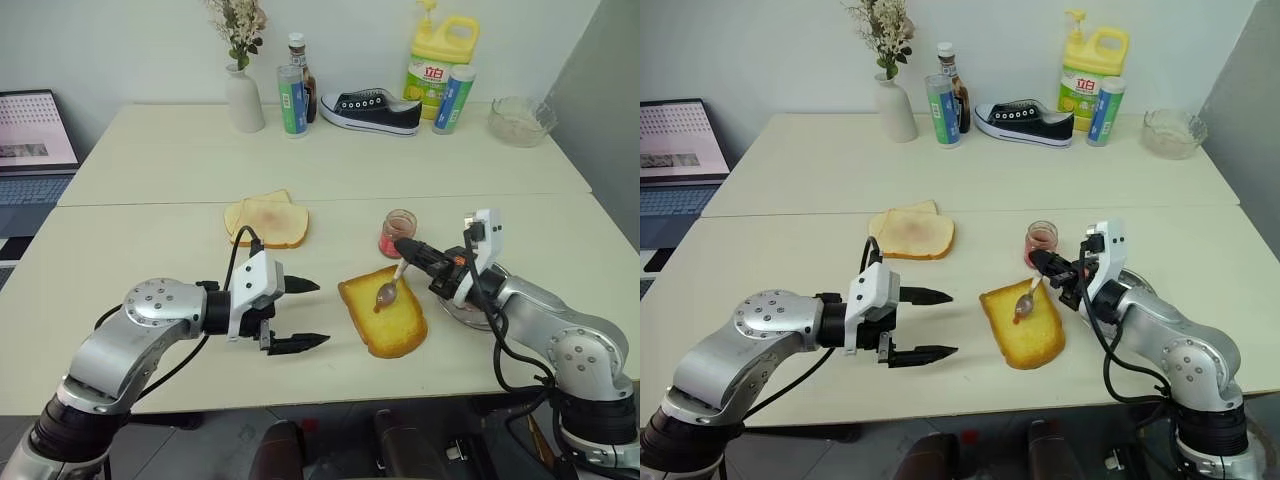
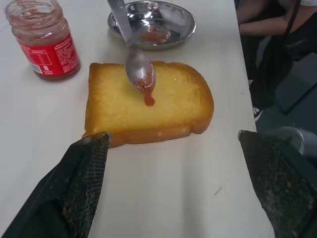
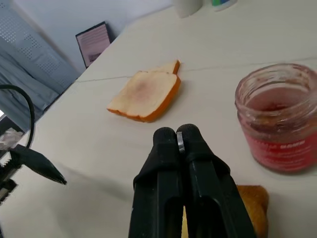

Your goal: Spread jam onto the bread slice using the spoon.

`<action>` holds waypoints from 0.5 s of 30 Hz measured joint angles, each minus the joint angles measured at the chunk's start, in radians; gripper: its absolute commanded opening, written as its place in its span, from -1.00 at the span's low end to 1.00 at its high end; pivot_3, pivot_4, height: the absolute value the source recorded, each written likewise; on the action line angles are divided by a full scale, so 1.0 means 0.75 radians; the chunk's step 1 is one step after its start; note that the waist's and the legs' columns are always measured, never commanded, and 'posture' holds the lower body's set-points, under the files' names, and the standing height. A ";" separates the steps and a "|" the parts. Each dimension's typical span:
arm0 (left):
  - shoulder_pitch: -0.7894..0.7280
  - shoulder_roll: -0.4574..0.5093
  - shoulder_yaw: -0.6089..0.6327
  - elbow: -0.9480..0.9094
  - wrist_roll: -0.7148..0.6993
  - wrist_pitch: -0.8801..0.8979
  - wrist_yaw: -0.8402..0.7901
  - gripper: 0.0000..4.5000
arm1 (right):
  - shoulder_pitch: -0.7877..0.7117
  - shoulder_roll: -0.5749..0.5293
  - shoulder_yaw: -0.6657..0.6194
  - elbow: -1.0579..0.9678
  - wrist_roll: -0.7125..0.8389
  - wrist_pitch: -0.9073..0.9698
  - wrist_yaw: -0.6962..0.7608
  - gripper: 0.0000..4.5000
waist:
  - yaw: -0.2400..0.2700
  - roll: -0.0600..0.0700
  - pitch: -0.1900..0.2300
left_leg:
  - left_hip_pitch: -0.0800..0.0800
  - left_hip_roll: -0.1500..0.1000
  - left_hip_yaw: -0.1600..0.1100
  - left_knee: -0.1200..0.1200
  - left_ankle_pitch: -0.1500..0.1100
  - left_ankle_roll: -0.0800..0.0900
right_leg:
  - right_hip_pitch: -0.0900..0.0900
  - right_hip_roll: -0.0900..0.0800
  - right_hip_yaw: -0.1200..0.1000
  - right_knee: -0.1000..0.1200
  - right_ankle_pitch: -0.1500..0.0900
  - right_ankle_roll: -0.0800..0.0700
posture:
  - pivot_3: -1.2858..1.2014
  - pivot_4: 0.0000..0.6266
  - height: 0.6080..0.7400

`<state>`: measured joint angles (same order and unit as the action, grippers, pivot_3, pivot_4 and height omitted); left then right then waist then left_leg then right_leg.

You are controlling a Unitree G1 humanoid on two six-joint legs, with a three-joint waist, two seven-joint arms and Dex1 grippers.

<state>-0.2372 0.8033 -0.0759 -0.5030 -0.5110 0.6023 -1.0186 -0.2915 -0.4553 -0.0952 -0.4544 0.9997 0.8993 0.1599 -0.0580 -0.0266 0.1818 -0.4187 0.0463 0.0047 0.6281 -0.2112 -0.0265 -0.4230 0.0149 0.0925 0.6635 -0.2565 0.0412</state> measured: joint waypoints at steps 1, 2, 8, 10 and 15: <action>0.002 -0.007 0.000 -0.002 0.000 0.003 0.010 0.92 | 0.003 -0.002 0.021 0.005 -0.044 -0.017 0.022 -0.99 | 0.000 0.000 0.000 | 0.000 0.000 0.000 0.000 0.000 0.000 | 0.000 0.000 0.000 0.000 0.000 0.000 | 0.03 -0.52 1.00; 0.003 -0.009 0.000 -0.003 0.000 0.004 0.013 0.92 | 0.005 -0.002 0.036 0.010 -0.072 -0.028 0.034 -0.99 | 0.000 0.000 0.000 | 0.000 0.000 0.000 0.000 0.000 0.000 | 0.000 0.000 0.000 0.000 0.000 0.000 | 0.03 -0.52 1.00; 0.004 -0.024 0.000 -0.003 0.000 0.005 0.042 0.92 | 0.000 -0.031 0.073 0.025 -0.194 -0.079 0.132 -0.99 | 0.002 0.000 0.000 | 0.000 0.000 0.000 0.001 0.000 0.000 | 0.001 0.000 0.000 0.000 0.000 0.000 | 0.03 -0.52 1.00; 0.004 -0.025 0.000 -0.003 0.000 0.005 0.049 0.92 | -0.013 -0.041 0.042 0.029 -0.174 -0.054 0.136 -0.99 | 0.002 0.000 0.000 | 0.000 -0.001 -0.001 0.001 0.000 0.000 | 0.001 0.000 0.000 0.001 0.000 0.000 | 0.03 -0.52 1.00; 0.003 -0.029 0.001 -0.001 0.000 0.004 0.065 0.92 | -0.081 -0.031 -0.096 0.045 -0.011 0.060 0.091 -0.99 | 0.002 0.000 0.000 | 0.000 0.000 -0.001 0.001 0.000 0.000 | 0.001 0.001 -0.001 0.001 0.000 0.000 | 0.03 -0.52 1.00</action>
<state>-0.2348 0.7813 -0.0750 -0.5039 -0.5107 0.6055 -0.9699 -0.3525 -0.4789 -0.1676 -0.4207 0.9913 0.9444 0.2285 -0.0567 -0.0268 0.1817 -0.4183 0.0463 0.0038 0.6289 -0.2112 -0.0265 -0.4221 0.0154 0.0920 0.6644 -0.2563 0.0413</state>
